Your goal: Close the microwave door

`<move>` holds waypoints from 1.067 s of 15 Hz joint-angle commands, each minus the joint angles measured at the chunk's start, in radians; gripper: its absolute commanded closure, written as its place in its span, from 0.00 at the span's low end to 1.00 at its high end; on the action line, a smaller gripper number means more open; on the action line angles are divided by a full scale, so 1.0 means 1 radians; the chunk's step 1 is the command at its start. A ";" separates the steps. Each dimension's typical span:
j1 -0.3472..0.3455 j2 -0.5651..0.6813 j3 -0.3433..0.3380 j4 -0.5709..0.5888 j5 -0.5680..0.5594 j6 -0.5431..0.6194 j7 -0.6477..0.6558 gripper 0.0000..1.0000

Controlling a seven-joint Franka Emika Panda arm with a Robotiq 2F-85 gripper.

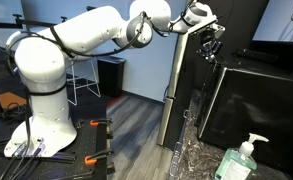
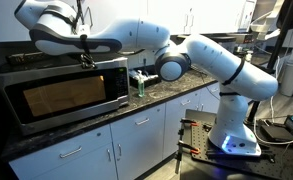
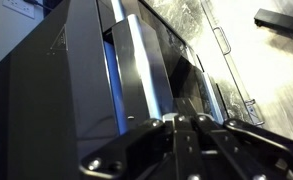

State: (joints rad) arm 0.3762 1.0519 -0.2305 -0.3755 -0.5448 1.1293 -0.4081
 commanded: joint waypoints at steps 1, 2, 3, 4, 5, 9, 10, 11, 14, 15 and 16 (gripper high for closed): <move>-0.007 0.011 -0.047 0.002 -0.059 0.027 -0.029 1.00; -0.009 0.012 -0.045 0.001 -0.063 0.026 -0.027 1.00; -0.013 0.012 -0.044 0.000 -0.066 0.024 -0.027 1.00; -0.015 0.013 -0.043 0.001 -0.069 0.027 -0.025 1.00; -0.018 0.012 -0.042 0.001 -0.068 0.027 -0.024 1.00; -0.024 0.015 -0.045 0.002 -0.073 0.037 -0.023 1.00; -0.026 0.015 -0.045 0.003 -0.072 0.038 -0.021 1.00; -0.027 0.015 -0.044 0.003 -0.072 0.040 -0.020 1.00; -0.030 0.018 -0.050 0.004 -0.084 0.046 -0.018 1.00; -0.028 0.019 -0.052 0.004 -0.087 0.045 -0.019 1.00; -0.028 0.017 -0.049 0.003 -0.083 0.037 -0.016 1.00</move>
State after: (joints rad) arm 0.3697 1.0647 -0.2416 -0.3755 -0.5850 1.1321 -0.4064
